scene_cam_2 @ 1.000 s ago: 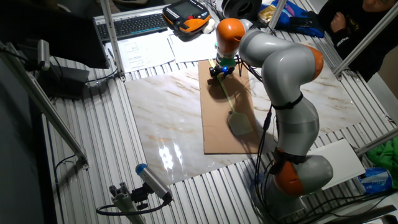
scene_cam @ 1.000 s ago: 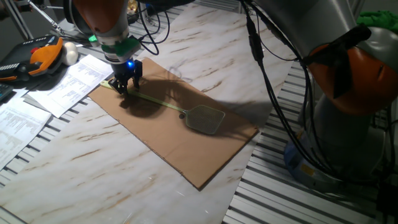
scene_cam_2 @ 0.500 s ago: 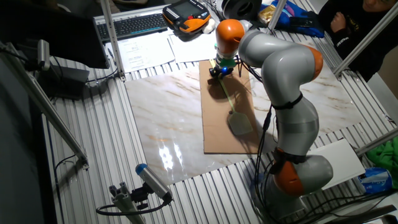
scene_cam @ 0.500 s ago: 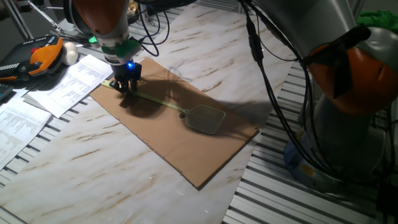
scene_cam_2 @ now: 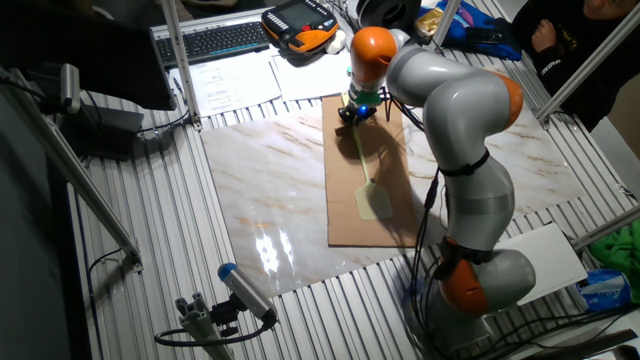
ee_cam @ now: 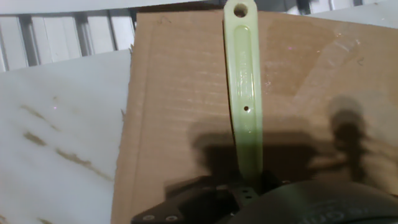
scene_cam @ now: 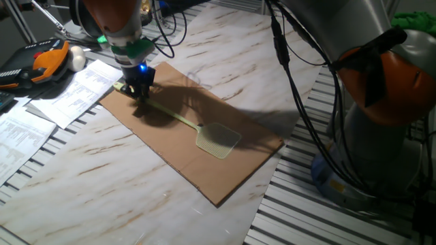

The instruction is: Swat with a flyswatter

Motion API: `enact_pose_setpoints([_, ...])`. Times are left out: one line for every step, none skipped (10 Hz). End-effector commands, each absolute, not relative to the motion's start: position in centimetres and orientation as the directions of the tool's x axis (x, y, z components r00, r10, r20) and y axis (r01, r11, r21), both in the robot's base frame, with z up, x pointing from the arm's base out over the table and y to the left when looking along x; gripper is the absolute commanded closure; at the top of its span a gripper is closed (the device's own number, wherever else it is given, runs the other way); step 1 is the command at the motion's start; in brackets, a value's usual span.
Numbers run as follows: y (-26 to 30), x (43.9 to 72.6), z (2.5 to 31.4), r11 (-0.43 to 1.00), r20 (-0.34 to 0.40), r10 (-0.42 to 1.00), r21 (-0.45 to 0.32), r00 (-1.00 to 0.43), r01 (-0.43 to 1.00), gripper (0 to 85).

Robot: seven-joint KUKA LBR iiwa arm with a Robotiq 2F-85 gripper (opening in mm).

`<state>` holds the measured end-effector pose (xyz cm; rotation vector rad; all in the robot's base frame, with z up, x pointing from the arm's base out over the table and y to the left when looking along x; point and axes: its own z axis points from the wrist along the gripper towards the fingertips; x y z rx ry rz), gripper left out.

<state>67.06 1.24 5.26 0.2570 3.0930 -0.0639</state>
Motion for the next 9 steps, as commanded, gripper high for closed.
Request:
enact_pose_setpoints([1.1,67.1,6.1,0.985,-0.042,0.164,-0.041,-0.986,0.166,85.0])
enact_pose_setpoints([0.9,67.0,6.9,0.985,-0.042,0.167,-0.042,-0.985,0.169,85.0])
enact_pose_setpoints([0.5,66.9,7.5,0.985,-0.04,0.169,-0.037,-0.985,0.17,85.0])
enact_pose_setpoints([0.0,66.7,8.4,0.983,-0.037,0.175,-0.04,-0.984,0.176,85.0])
enact_pose_setpoints([-0.5,66.5,9.3,0.983,-0.034,0.175,-0.041,-0.984,0.176,85.0])
enact_pose_setpoints([-1.1,66.5,9.9,0.983,-0.032,0.177,-0.035,-0.984,0.178,85.0])
enact_pose_setpoints([-1.7,66.5,10.4,0.984,-0.034,0.172,-0.038,-0.984,0.173,85.0])
enact_pose_setpoints([-2.2,66.6,10.7,0.983,-0.033,0.177,-0.036,-0.984,0.178,85.0])
enact_pose_setpoints([-2.5,66.6,10.9,0.982,-0.03,0.185,-0.03,-0.982,0.186,85.0])
